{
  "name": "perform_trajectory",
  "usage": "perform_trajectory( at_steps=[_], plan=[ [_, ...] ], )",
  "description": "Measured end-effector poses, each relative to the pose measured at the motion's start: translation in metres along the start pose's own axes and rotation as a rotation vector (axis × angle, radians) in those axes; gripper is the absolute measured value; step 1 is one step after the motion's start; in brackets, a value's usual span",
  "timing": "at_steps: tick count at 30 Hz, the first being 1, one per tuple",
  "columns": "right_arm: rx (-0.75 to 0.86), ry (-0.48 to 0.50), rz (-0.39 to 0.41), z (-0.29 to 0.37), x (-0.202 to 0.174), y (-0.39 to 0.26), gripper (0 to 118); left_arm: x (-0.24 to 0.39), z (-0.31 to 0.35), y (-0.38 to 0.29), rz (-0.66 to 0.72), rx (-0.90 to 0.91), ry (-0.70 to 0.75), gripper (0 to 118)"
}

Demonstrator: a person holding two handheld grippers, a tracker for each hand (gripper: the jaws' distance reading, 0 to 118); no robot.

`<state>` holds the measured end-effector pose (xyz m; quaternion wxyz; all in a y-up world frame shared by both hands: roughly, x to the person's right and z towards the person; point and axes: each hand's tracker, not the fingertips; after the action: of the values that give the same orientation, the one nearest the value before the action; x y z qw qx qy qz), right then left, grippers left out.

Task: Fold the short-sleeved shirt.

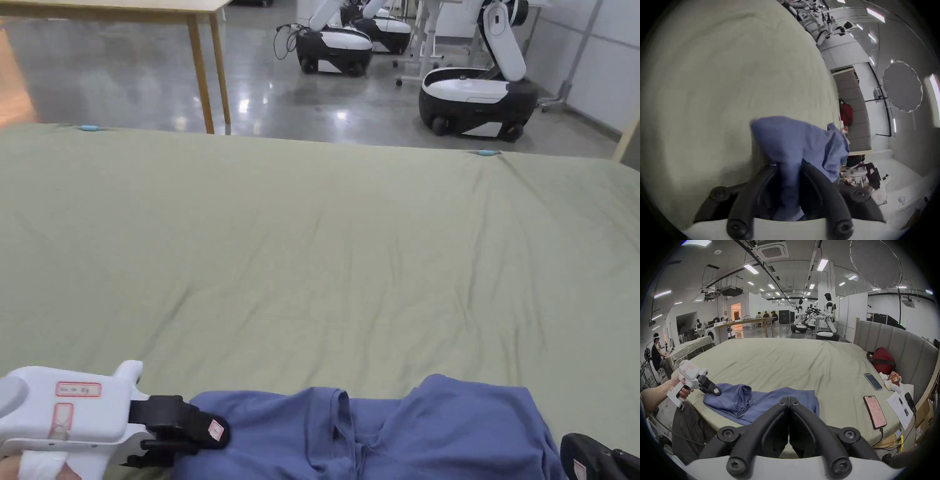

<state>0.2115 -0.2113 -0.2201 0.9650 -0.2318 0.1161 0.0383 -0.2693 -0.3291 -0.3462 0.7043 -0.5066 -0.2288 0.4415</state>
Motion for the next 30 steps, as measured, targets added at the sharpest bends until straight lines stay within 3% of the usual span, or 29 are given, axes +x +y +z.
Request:
perform_trajectory(
  at_steps=[3,9,12,16,18,21,24,30],
  plan=[
    [0.007,0.010,-0.009,-0.001,0.003,-0.001,1,0.002,0.035,-0.004,0.011,0.063,0.000,14],
    [0.005,0.028,-0.010,-0.008,0.000,-0.004,1,0.028,0.136,-0.015,0.033,0.251,0.138,13],
    [-0.003,0.045,-0.005,-0.011,-0.003,-0.008,1,0.064,0.148,-0.015,-0.042,0.285,0.251,13],
    [-0.001,0.064,0.000,-0.009,-0.010,-0.010,1,0.115,0.113,-0.012,-0.085,0.196,0.330,13],
    [0.003,0.067,0.000,-0.006,-0.010,-0.011,1,0.135,0.084,-0.009,-0.182,0.187,0.317,13],
    [0.006,0.064,-0.005,-0.002,-0.006,-0.013,1,0.160,0.040,-0.013,-0.209,0.151,0.300,13],
    [0.004,0.052,-0.012,-0.001,0.004,-0.016,1,0.184,-0.012,-0.020,-0.298,0.091,0.393,13],
    [-0.011,0.018,-0.045,0.002,0.025,-0.027,1,0.192,-0.106,-0.034,-0.377,0.040,0.478,13]
  ],
)
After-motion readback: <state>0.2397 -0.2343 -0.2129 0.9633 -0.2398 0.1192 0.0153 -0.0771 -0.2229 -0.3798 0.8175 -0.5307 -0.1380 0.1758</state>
